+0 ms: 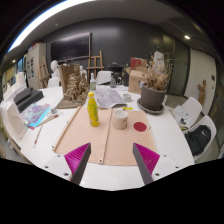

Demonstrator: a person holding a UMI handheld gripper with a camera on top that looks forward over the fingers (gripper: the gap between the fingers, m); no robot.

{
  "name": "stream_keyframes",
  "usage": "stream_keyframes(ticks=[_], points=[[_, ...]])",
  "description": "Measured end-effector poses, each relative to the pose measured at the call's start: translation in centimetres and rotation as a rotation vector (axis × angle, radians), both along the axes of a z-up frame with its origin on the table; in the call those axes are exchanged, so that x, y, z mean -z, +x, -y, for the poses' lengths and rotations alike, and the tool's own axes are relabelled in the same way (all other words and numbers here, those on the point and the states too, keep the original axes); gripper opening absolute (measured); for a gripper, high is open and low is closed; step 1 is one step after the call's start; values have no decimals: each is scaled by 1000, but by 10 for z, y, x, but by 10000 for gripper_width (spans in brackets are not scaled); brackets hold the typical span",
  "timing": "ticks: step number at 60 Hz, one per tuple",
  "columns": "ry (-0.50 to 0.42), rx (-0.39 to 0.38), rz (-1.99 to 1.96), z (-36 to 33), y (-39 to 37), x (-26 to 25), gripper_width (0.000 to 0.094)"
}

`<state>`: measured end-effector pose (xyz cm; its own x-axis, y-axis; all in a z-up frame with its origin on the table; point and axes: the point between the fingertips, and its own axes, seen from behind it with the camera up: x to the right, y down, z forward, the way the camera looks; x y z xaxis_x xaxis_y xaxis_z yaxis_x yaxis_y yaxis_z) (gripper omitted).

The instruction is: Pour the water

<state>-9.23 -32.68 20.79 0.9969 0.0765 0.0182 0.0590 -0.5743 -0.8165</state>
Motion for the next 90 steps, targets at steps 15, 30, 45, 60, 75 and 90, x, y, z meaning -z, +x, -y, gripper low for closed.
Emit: stream_keyframes(ticks=[15, 30, 45, 60, 75, 90], points=[[0, -20, -9, -39, -29, 11, 861], [66, -44, -10, -130, -89, 36, 863], [108, 18, -36, -246, -137, 101, 860], [161, 108, -47, -326, -138, 147, 754], [224, 136, -34, -344, -134, 148, 383], [224, 149, -58, -341, -133, 143, 266]])
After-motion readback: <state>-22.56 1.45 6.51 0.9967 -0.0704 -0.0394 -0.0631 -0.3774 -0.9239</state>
